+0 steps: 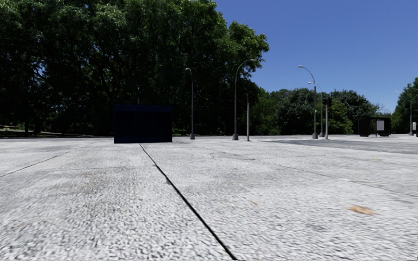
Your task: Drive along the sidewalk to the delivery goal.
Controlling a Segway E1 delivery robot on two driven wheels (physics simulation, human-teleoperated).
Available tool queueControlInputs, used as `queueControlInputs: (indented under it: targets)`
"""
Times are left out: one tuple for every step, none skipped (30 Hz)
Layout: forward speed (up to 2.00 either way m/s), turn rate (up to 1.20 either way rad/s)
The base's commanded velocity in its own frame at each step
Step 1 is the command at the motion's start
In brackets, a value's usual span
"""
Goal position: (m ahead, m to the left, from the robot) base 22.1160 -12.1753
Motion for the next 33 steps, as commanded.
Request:
queueControlInputs:
  targets:
    - [2.0, 0.0]
    - [2.0, 0.0]
    - [2.0, 0.0]
    - [2.0, 0.0]
    - [2.0, 0.0]
    - [2.0, 0.0]
    - [2.0, 0.0]
    - [2.0, 0.0]
    - [2.0, 0.0]
    - [2.0, 0.0]
    - [2.0, 0.0]
    - [2.0, 0.0]
    - [2.0, 0.0]
    - [2.0, 0.0]
    - [2.0, 0.0]
    - [2.0, 0.0]
    - [2.0, 0.0]
    - [2.0, 0.0]
    - [2.0, 0.0]
    - [2.0, 0.0]
    - [2.0, 0.0]
    - [2.0, 0.0]
    - [2.0, 0.0]
    - [2.0, 0.0]
    - [2.0, 0.0]
    - [2.0, 0.0]
    - [2.0, 0.0]
    - [2.0, 0.0]
    - [2.0, 0.0]
    - [2.0, 0.0]
    - [2.0, 0.0]
    - [2.0, 0.0]
    - [2.0, 0.0]
